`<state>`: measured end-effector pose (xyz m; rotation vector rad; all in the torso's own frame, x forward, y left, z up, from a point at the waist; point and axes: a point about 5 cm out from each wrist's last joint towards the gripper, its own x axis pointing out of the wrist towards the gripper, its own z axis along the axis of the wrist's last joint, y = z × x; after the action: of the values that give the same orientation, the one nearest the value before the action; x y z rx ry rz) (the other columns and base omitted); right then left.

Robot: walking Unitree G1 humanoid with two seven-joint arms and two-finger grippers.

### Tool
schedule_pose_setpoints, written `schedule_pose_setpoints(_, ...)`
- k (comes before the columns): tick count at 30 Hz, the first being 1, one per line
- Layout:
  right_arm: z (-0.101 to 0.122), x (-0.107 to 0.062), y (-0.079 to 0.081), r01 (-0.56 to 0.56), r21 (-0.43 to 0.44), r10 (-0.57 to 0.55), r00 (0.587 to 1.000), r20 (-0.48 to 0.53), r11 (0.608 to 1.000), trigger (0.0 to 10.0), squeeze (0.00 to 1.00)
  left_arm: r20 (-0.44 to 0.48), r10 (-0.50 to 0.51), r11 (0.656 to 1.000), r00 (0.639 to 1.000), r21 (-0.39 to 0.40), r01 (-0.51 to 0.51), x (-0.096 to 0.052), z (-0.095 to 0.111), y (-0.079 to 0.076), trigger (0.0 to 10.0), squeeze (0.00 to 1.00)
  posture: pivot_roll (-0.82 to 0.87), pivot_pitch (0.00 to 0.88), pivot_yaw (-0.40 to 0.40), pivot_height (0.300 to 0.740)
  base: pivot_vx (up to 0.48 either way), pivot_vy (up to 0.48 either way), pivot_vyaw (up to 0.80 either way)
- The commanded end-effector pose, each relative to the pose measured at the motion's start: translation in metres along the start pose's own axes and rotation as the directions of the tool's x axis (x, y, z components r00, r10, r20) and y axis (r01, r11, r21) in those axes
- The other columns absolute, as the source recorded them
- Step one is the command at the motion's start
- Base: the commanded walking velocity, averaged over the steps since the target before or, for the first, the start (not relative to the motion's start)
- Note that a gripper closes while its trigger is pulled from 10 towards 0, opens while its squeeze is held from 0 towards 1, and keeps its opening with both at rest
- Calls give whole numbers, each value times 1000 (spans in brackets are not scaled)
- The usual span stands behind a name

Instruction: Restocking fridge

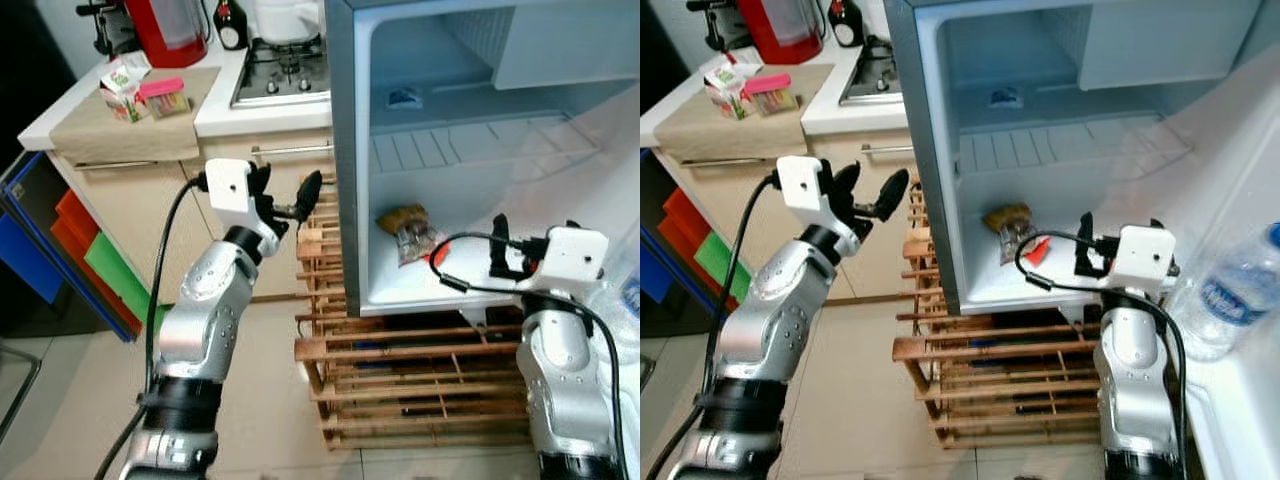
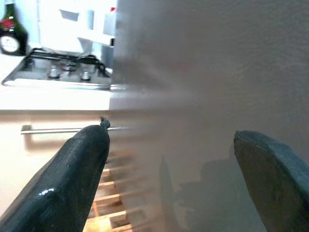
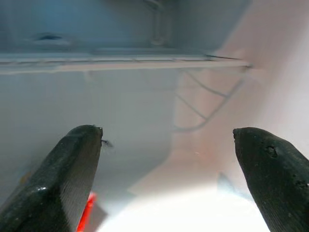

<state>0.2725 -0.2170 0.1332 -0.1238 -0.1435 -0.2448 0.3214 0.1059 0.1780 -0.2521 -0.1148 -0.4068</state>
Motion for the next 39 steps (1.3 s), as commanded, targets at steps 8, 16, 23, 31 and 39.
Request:
schedule_pose_setpoints(8, 5, 1, 9, -45, -4, 45, 999, 23, 999, 10000, 0, -6, -15, 1000, 1000, 23, 16, 3, 1, -2, 10000, 0, -130, 0, 116, 732, 0, -461, 185)
schedule_pose_setpoints(16, 1, -4, 13, -47, 3, 47, 999, 16, 999, 10000, 0, 11, -22, 1000, 1000, 10, 22, 8, 4, -1, 10000, 0, -134, 0, 128, 732, 41, -377, 0)
schedule_pose_setpoints(23, 1, -4, 17, -55, 13, 55, 998, 19, 998, 10000, 0, 9, -9, 1000, 1000, 13, 9, 10, 4, 1, 10000, 0, -138, 0, 133, 732, 0, 0, 0)
schedule_pose_setpoints(31, 9, 7, 21, -73, 49, 71, 997, 34, 996, 10000, 0, 60, -46, 999, 997, -17, 47, 5, 11, 2, 10000, 0, -115, 0, 89, 732, -62, 196, 781)
schedule_pose_setpoints(39, 9, 10, 26, -113, 21, 112, 993, 35, 993, 10000, 0, 65, -28, 999, 997, 18, 27, 5, 10, 5, 10000, 0, -92, 0, 44, 732, 0, 473, 759)
